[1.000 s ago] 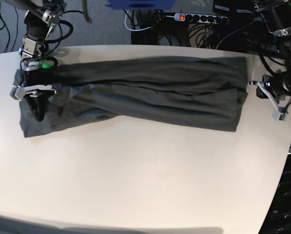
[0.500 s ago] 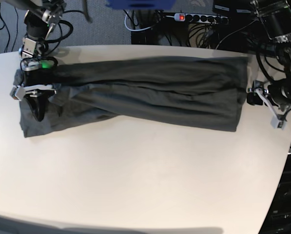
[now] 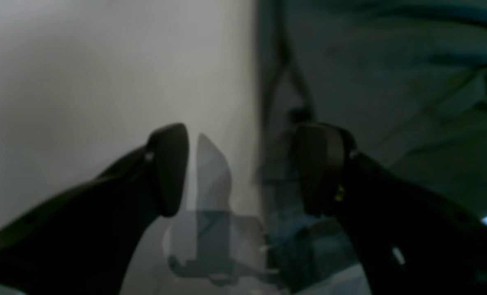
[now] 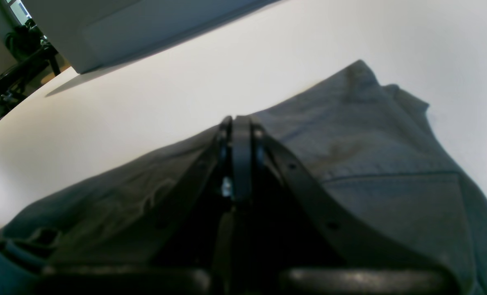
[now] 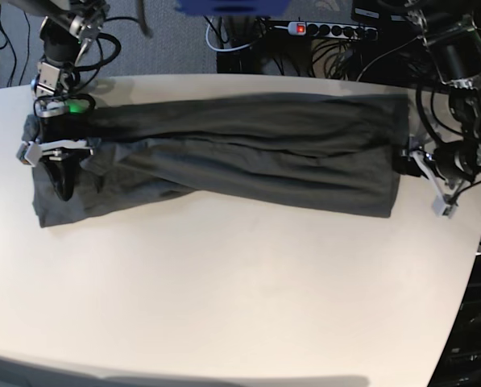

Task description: Fold the T-shirt properly

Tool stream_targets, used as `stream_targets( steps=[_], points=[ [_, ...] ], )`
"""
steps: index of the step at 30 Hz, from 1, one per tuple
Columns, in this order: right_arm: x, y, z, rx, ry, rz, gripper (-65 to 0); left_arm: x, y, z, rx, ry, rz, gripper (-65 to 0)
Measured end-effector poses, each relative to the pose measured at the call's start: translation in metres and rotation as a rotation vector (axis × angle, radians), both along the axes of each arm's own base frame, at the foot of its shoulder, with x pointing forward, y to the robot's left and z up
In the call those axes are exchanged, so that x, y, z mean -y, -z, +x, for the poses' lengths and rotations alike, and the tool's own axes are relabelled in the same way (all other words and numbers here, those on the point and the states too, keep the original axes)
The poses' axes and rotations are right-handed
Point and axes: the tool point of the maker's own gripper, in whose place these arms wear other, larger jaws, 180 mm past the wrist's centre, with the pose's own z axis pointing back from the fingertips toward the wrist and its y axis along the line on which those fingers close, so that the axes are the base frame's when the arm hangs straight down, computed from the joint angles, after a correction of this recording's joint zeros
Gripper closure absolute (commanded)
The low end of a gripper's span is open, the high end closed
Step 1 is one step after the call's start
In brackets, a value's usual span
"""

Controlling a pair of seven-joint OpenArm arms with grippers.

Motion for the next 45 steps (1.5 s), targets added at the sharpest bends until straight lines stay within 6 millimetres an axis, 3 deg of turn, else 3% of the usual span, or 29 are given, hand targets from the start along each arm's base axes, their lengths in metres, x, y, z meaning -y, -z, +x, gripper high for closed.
stream_targets(
  steps=[8, 17, 24, 45],
  points=[
    [0.000, 0.000, 0.000, -0.001, -0.001, 0.000, -0.7, 0.014, -0.007, 0.003, 0.021, 0.006, -0.096, -41.1],
    [0.000, 0.000, 0.000, -0.002, -0.001, -0.001, -0.7, 0.008, -0.028, 0.006, 0.055, 0.013, -0.175, -41.1],
    [0.000, 0.001, 0.000, -0.004, -0.001, -0.001, -0.7, 0.006, 0.000, -0.005, -0.038, -0.054, -0.261, -41.1],
    [0.000, 0.000, 0.000, -0.003, -0.001, -0.001, -0.6, 0.020, 0.015, 0.020, -0.072, -0.016, -0.243, -41.1]
  ],
)
